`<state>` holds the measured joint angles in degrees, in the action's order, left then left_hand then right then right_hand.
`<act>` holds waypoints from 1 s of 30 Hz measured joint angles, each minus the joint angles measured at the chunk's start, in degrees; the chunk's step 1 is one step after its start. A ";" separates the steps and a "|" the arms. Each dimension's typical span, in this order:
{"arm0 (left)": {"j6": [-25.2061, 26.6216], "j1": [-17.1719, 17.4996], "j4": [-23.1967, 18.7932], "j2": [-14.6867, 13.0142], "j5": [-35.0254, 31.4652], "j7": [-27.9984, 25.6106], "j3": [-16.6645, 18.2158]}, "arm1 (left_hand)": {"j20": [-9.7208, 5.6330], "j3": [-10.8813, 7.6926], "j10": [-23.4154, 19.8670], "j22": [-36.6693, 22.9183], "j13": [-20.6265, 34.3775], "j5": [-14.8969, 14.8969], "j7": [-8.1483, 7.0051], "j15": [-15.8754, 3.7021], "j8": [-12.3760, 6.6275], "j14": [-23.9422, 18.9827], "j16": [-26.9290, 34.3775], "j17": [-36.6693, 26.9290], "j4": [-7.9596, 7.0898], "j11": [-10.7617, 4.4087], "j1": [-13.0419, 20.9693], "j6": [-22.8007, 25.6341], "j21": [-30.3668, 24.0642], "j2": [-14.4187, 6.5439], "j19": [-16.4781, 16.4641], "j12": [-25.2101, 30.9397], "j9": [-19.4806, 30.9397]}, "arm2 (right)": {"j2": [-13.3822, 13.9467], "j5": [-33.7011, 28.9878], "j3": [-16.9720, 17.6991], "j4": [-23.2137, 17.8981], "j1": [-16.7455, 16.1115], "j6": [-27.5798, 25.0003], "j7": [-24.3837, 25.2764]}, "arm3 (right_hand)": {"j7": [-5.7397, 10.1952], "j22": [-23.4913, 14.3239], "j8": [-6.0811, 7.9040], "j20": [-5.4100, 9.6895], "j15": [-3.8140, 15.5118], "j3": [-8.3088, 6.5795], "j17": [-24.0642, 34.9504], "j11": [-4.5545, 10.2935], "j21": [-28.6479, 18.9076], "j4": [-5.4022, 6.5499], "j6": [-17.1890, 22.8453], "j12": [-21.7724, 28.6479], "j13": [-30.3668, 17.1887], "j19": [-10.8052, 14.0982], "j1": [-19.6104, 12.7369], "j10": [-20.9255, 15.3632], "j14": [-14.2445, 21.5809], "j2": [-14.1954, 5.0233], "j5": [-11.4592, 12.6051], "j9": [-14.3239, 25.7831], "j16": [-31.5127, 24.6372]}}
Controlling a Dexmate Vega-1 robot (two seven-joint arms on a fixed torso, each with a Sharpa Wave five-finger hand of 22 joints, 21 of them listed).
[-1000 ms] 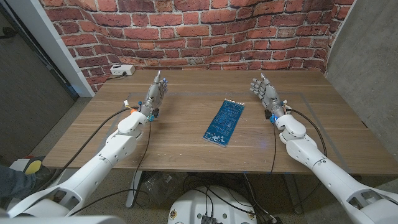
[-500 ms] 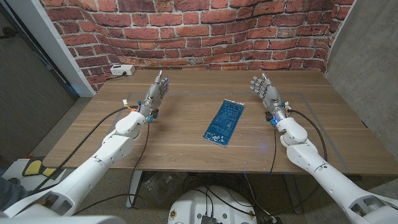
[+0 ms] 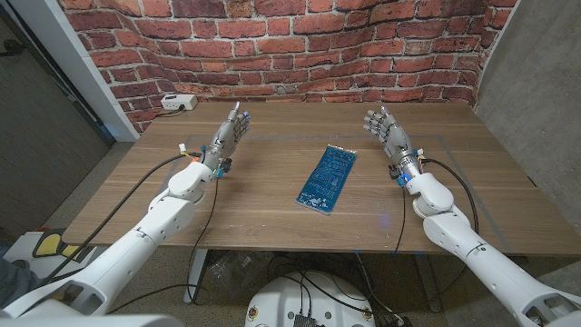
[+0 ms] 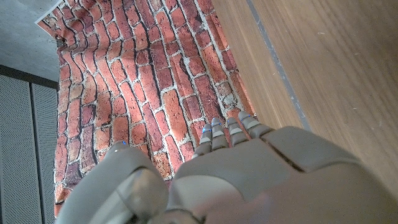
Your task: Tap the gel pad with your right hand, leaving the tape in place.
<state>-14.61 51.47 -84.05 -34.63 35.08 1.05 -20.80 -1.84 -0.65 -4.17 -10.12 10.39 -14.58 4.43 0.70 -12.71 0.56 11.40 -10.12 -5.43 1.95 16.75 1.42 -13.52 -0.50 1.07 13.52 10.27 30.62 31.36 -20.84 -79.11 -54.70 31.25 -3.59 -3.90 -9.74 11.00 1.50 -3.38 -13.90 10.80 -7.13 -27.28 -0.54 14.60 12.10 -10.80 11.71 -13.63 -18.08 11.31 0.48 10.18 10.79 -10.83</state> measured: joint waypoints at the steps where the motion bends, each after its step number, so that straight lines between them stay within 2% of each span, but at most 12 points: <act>1: 0.00 -0.02 0.02 0.02 0.00 0.00 -0.01 | 0.00 0.00 0.00 0.00 0.00 0.00 0.00 -0.09 0.00 0.09 0.00 0.00 0.00 0.00 0.00 0.00 0.00 0.00 0.00 -0.25 0.00 | 0.00 -0.06 0.00 0.00 0.00 0.08 0.04 | -0.03 0.00 0.24 0.04 0.26 0.00 0.00 0.00 0.00 0.00 0.57 0.00 0.00 0.03 0.10 0.00 0.25 -0.10 0.00 0.00 0.00; 9: -0.25 -0.41 0.33 0.16 -0.31 0.61 -0.29 | 0.09 0.00 0.31 0.00 0.16 0.00 0.22 0.22 0.21 0.40 -0.41 0.00 0.00 -0.32 0.15 -0.22 0.44 -0.16 0.52 -0.43 0.00 | 1.12 -1.80 0.22 -2.43 -2.12 1.58 0.87 | -0.19 0.00 0.66 0.13 0.13 0.00 -0.15 0.23 0.49 0.00 1.59 0.00 0.00 0.54 0.29 -0.22 0.74 -0.29 0.23 0.29 0.00; 15: -0.45 -0.52 0.56 0.21 -0.29 1.13 -0.36 | -0.04 0.24 -0.22 0.00 0.16 0.45 0.31 0.55 0.44 0.08 -0.41 -0.01 0.23 0.83 0.54 -0.31 0.44 -0.54 0.38 -0.43 0.00 | 1.70 -2.83 0.28 -3.84 -3.31 2.42 1.35 | -0.19 0.00 0.41 0.12 0.31 -0.01 -0.15 0.41 0.49 0.00 1.14 0.00 0.00 0.55 0.29 -0.41 0.92 -0.29 0.22 0.30 0.00; 18: -0.59 -0.60 0.65 0.24 -0.21 1.34 -0.38 | -0.14 0.24 -0.23 -0.01 0.16 0.45 0.42 0.55 0.44 0.08 -0.41 -0.01 0.23 0.83 0.53 -0.42 0.44 -0.54 0.28 -0.43 0.00 | 1.91 -3.28 0.30 -4.42 -3.78 2.70 1.59 | -0.19 0.00 0.41 -0.27 0.30 -0.01 -0.15 0.41 0.49 0.00 1.14 0.00 0.00 0.94 0.29 -0.41 0.92 -0.29 0.23 0.29 0.00; 30: -0.68 -1.05 0.82 0.17 -0.15 2.18 -0.68 | 0.11 0.24 0.21 -0.01 0.15 0.45 0.84 0.95 0.86 0.48 -0.64 -0.17 0.23 0.83 0.52 -0.84 0.89 -0.53 0.52 -0.88 -0.01 | 2.57 -4.55 0.36 -6.13 -5.19 3.60 1.89 | -0.19 0.01 0.42 0.04 0.61 0.31 -0.14 0.41 0.83 -0.32 1.14 0.22 0.00 1.25 0.28 -0.41 1.22 -0.29 0.22 0.28 -0.22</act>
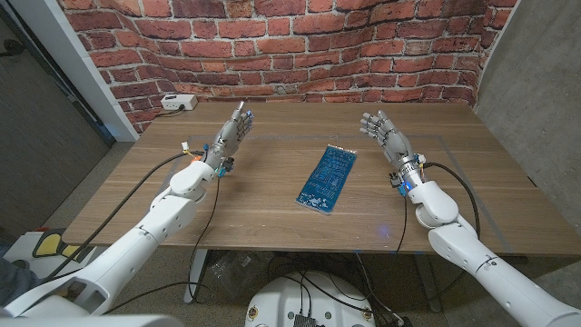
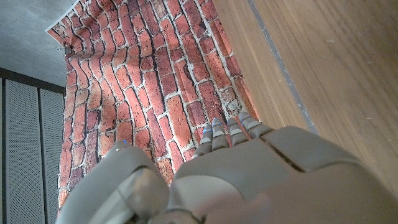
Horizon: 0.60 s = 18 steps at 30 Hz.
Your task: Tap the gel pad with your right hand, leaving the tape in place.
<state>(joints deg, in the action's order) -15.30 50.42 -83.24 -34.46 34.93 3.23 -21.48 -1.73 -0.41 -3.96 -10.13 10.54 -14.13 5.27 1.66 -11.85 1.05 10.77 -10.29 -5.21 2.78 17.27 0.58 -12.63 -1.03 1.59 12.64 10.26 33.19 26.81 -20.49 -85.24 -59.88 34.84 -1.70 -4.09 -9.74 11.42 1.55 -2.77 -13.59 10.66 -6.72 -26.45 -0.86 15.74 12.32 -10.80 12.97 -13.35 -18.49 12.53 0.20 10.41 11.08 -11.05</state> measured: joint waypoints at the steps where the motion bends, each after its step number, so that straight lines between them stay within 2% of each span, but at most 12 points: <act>1: 0.00 -0.04 0.02 -0.02 -0.01 0.15 -0.02 | -0.01 0.00 0.00 0.00 0.00 0.00 0.00 -0.03 0.00 0.02 0.00 0.00 0.00 0.00 0.00 0.00 0.00 0.00 -0.01 -0.14 0.00 | 0.15 -0.26 0.00 -0.35 -0.16 0.05 0.00 | 0.00 0.00 0.00 -0.01 0.00 0.00 0.00 0.00 0.00 0.00 0.00 0.00 0.00 0.01 0.00 0.00 0.00 0.00 0.00 0.00 0.00; 8: -0.02 -0.29 0.13 -0.16 -0.04 0.74 -0.17 | -0.32 0.00 -0.01 0.00 -0.01 0.00 0.00 -0.22 0.22 0.22 0.00 0.00 0.00 0.00 0.00 0.00 0.44 0.00 0.31 -0.45 0.00 | 0.79 -1.87 -0.02 -1.51 -0.66 0.06 0.60 | 0.00 0.00 0.00 -0.21 0.00 0.00 0.00 0.00 0.00 0.00 0.00 0.00 0.00 0.21 0.00 0.00 0.00 0.00 0.00 0.00 0.00; 18: -0.03 -0.47 0.13 -0.33 -0.07 1.40 -0.44 | -0.23 0.43 0.51 0.00 -0.01 0.40 0.08 0.19 0.22 0.63 -0.43 0.00 0.05 -0.11 0.08 -0.70 0.78 -0.08 1.02 -0.45 -0.01 | 1.81 -7.54 0.03 -3.45 -1.67 -0.71 4.08 | 0.00 0.00 -0.22 -0.21 -0.22 0.00 0.01 0.00 0.81 0.00 -0.62 0.00 0.00 0.20 0.00 0.00 -0.22 0.00 0.00 -0.01 0.00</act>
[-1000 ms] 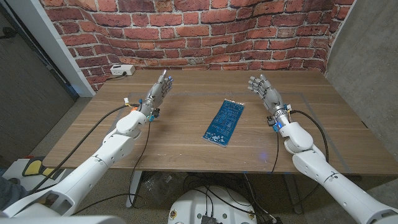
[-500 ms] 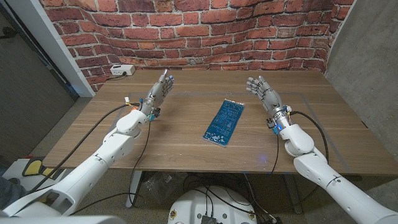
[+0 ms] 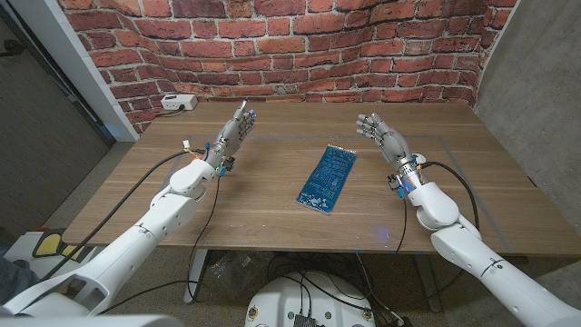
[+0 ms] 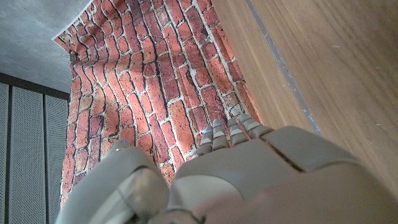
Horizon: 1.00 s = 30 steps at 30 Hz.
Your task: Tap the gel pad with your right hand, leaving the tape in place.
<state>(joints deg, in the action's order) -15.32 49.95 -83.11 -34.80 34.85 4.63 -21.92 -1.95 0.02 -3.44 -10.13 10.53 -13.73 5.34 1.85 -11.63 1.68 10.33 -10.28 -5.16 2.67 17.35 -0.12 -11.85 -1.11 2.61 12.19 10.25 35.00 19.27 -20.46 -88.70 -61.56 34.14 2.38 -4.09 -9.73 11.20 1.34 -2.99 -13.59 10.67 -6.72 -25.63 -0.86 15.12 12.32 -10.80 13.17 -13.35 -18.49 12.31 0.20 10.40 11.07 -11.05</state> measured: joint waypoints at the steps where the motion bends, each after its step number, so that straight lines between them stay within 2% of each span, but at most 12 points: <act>1: 0.00 0.00 -0.01 -0.01 0.00 0.00 0.00 | 0.00 0.05 0.00 0.00 0.00 0.00 0.00 0.00 0.00 0.00 0.00 0.00 -0.05 0.00 0.00 0.00 0.00 0.00 0.00 -0.07 0.00 | 0.00 -0.61 0.00 0.00 0.00 0.00 0.34 | 0.00 0.00 0.00 0.00 0.00 0.00 0.00 0.00 0.00 0.00 0.00 0.00 0.00 0.00 0.00 0.00 0.00 0.00 0.00 0.00 0.00; 15: 0.46 0.63 -1.93 -0.70 -0.57 -0.76 -0.02 | -0.20 0.22 0.31 0.00 0.00 0.00 0.00 0.00 0.22 0.42 0.00 0.01 -0.20 -0.32 0.00 0.01 0.22 0.00 0.20 -0.39 0.00 | 0.42 -7.25 -0.23 -0.72 -0.33 1.23 3.31 | 0.21 0.00 0.00 0.00 0.00 0.16 0.00 0.00 0.25 -0.16 -0.21 0.00 0.00 0.00 0.23 0.00 0.00 0.23 -0.04 -0.16 0.00; 19: 0.59 0.88 -2.46 -0.77 -0.75 -1.10 -0.01 | -0.20 0.54 0.30 0.00 0.00 0.00 0.00 -0.20 0.22 0.61 0.00 0.01 -0.06 -0.32 -0.02 0.01 0.22 0.02 0.20 -0.39 0.00 | 0.48 -8.20 -0.44 -0.66 -0.33 1.62 3.55 | 1.66 0.00 0.00 -0.26 0.21 0.17 -0.23 0.43 0.46 -0.17 0.22 0.00 0.00 0.57 0.23 0.43 0.22 0.23 0.23 -0.16 0.00; 30: 0.90 1.47 -3.39 -1.06 -0.87 -1.70 0.16 | -0.20 0.61 0.30 -0.01 -0.01 0.00 -0.01 -0.20 0.22 0.61 0.00 0.01 -0.13 -0.32 -0.12 0.01 0.22 0.12 0.19 -0.39 0.00 | 1.05 -11.73 -0.69 -1.30 -0.63 2.17 4.72 | 2.15 -0.01 0.00 -0.02 0.51 0.48 -0.28 0.61 0.46 -0.48 0.11 0.00 0.00 0.83 0.23 0.61 0.51 0.23 0.23 -0.15 0.00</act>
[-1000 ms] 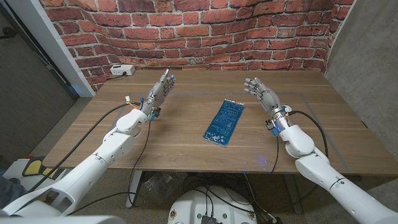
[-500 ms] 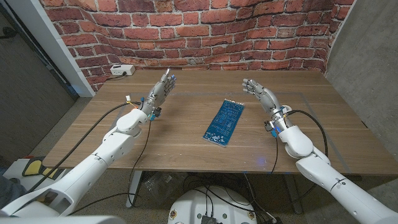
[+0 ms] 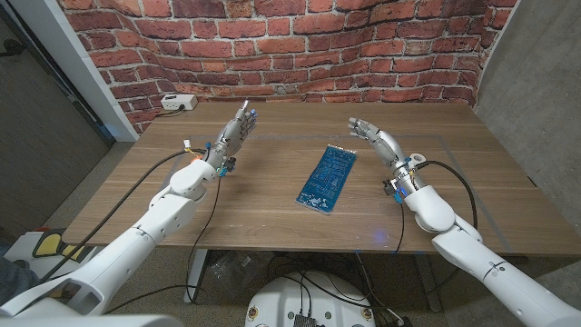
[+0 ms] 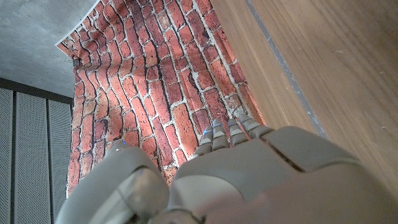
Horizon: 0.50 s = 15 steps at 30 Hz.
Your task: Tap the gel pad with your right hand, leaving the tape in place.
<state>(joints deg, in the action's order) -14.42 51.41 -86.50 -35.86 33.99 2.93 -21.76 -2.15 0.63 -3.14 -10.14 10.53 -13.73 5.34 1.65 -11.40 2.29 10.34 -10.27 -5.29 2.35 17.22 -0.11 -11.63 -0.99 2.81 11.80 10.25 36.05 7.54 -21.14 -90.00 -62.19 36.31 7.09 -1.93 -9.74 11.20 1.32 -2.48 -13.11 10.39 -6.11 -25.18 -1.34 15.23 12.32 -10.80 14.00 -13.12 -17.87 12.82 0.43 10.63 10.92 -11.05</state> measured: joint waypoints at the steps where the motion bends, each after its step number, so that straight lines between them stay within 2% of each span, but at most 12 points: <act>1: 0.00 0.12 -0.13 -0.02 0.00 -0.03 0.05 | 0.00 0.00 0.00 0.00 0.00 0.00 0.00 0.00 0.00 0.00 0.00 0.00 0.00 0.00 -0.06 0.00 0.00 0.06 0.00 0.00 0.00 | 0.05 -1.28 0.00 -0.16 -0.07 0.02 0.59 | 0.00 -0.16 0.00 -0.20 0.00 0.00 0.00 0.00 0.00 0.00 0.00 0.00 0.00 0.20 0.00 0.00 0.00 0.00 0.00 0.00 0.00; 6: 0.01 0.25 -0.31 -0.05 0.01 -0.11 0.10 | 0.00 0.00 0.00 0.00 0.00 0.00 0.00 0.00 0.00 0.00 0.00 0.00 0.00 0.00 -0.06 0.00 0.00 0.06 0.00 0.00 0.00 | 0.32 -4.01 0.30 -1.24 -0.63 0.02 1.95 | 0.00 -0.29 0.00 0.03 0.43 0.00 0.00 0.00 0.00 0.00 0.00 0.00 0.00 0.82 0.00 0.00 0.43 0.00 0.00 0.00 0.00; 11: -0.15 0.47 -0.44 -0.04 0.02 -0.12 0.19 | 0.00 0.24 0.00 0.00 0.00 0.00 0.00 0.00 0.00 0.00 0.00 0.01 -0.24 0.00 -0.06 0.00 0.00 0.06 -0.01 0.00 0.00 | 0.35 -9.35 0.58 -1.92 -1.09 -0.04 5.16 | 0.00 -0.28 0.00 0.03 0.73 0.00 0.01 0.31 0.00 0.00 0.00 0.00 0.00 0.82 0.00 -0.31 0.73 0.00 0.00 0.01 0.00; 15: -0.49 0.49 -0.44 -0.02 0.05 -0.12 0.20 | 0.00 0.24 0.00 0.00 0.00 0.00 0.00 0.00 0.00 0.00 0.00 0.01 -0.24 0.00 -0.06 0.00 0.00 0.06 -0.01 0.00 0.00 | 0.21 -10.16 0.67 -2.05 -1.32 -0.04 5.70 | 0.23 -0.28 0.00 0.33 0.72 0.00 0.01 0.62 0.39 0.00 0.25 0.00 0.00 1.12 0.00 -0.63 0.73 0.00 0.00 0.01 0.00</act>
<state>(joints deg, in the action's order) -14.91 51.90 -86.93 -35.88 34.04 2.81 -21.56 -2.14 0.86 -3.15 -10.14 10.52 -13.73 5.33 1.65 -11.41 2.29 10.34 -10.26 -5.53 2.35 17.16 -0.11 -11.63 -0.92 2.80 11.80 10.25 36.27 -2.62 -20.47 -92.05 -63.51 36.27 12.80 -1.70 -10.02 11.20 1.65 -1.75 -13.12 10.40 -5.49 -24.79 -1.34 15.48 12.32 -10.80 15.12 -13.13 -18.50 13.55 0.43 10.63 10.92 -11.05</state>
